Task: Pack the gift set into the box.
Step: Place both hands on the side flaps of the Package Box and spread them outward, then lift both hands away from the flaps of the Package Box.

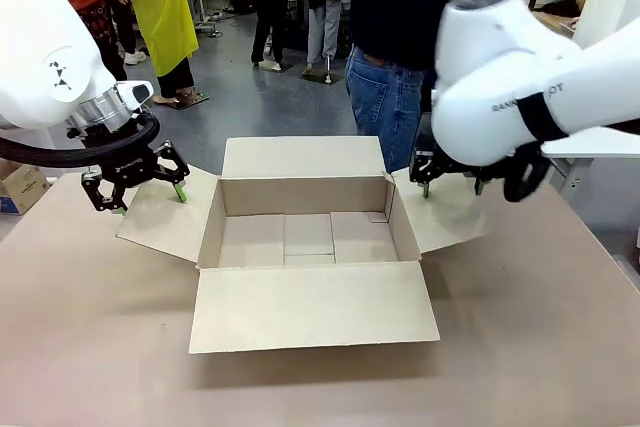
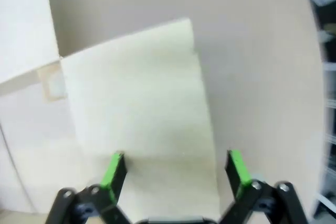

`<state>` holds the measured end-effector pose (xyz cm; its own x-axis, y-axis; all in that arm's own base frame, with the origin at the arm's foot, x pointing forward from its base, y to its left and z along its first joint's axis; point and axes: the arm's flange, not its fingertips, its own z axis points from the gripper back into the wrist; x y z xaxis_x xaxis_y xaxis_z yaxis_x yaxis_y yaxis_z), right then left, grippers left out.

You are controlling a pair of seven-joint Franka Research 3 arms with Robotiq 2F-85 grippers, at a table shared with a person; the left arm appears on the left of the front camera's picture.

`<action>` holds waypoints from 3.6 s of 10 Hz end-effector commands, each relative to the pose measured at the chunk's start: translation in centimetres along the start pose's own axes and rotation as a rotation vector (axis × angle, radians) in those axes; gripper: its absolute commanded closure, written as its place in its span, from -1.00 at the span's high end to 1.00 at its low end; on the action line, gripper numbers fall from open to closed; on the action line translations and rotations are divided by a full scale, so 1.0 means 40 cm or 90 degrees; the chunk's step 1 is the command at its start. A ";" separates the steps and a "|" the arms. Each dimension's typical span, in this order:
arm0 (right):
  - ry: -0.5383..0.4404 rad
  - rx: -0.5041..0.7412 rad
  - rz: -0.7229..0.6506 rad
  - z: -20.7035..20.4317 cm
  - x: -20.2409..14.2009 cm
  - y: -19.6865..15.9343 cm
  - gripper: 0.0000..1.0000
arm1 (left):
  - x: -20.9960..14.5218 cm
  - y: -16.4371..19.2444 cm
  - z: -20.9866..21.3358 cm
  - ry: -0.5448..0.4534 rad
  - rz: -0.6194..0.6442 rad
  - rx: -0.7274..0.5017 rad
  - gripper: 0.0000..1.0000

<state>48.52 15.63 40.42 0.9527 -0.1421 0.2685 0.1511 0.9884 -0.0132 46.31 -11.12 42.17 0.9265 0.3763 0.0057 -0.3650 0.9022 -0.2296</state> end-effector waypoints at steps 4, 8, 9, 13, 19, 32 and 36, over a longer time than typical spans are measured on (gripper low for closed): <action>0.009 -0.085 0.013 0.053 -0.011 0.070 1.00 | -0.002 0.000 0.004 -0.005 0.006 0.012 1.00; 0.009 -0.085 0.013 0.053 -0.011 0.070 1.00 | -0.002 0.000 0.004 -0.005 0.006 0.012 1.00; 0.009 -0.085 0.013 0.053 -0.011 0.070 1.00 | -0.002 0.000 0.004 -0.005 0.006 0.012 1.00; 0.009 -0.085 0.013 0.053 -0.011 0.070 1.00 | -0.002 0.000 0.004 -0.005 0.006 0.012 1.00; 0.009 -0.085 0.013 0.053 -0.011 0.070 1.00 | -0.002 0.000 0.004 -0.005 0.006 0.012 1.00; 0.009 -0.085 0.013 0.053 -0.011 0.070 1.00 | -0.002 0.000 0.004 -0.005 0.006 0.012 1.00; 0.009 -0.085 0.013 0.053 -0.011 0.070 1.00 | -0.002 0.000 0.004 -0.005 0.006 0.012 1.00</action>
<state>47.64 18.51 42.13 0.9647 -0.1137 0.2377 0.1489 0.9795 -0.1357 46.31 -11.13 42.15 0.9266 0.3761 0.0054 -0.3649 0.9023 -0.2294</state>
